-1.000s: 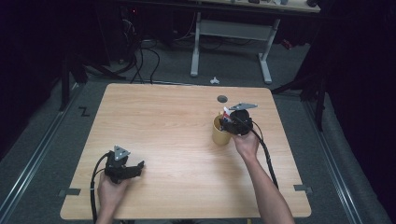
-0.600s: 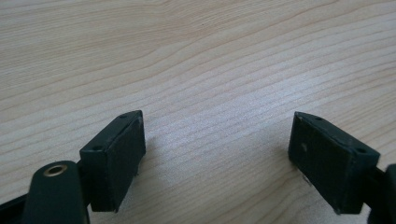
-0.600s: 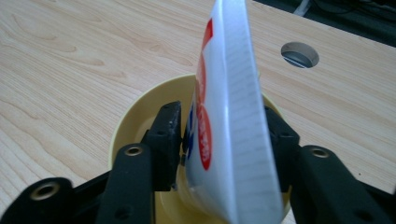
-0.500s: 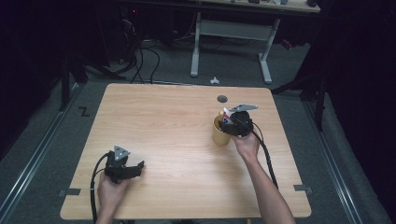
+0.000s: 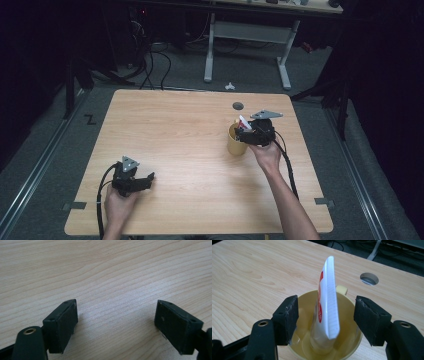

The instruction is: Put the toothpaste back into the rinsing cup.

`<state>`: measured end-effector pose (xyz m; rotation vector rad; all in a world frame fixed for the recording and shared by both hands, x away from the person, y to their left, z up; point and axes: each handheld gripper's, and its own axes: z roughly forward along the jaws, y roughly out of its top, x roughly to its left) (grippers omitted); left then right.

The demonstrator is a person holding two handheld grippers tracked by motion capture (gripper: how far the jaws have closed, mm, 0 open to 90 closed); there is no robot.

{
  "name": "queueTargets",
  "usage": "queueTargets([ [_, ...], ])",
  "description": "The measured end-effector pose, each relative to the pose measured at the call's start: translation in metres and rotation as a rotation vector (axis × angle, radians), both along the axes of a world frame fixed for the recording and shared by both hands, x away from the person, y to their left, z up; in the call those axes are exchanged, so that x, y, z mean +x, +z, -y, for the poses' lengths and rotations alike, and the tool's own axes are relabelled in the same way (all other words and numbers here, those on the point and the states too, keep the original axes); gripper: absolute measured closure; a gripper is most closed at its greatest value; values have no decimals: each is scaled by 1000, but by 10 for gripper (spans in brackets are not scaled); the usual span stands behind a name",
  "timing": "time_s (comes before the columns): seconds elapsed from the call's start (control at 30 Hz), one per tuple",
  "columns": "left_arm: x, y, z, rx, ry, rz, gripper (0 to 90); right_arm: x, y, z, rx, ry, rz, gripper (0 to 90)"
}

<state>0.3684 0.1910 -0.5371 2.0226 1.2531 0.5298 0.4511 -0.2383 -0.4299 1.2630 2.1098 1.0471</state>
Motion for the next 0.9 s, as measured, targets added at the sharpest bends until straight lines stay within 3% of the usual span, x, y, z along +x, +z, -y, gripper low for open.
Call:
queueTargets([
  [0.9, 0, 0, 0, 0, 0, 0, 193, -27, 27, 23, 65, 3, 84, 373],
])
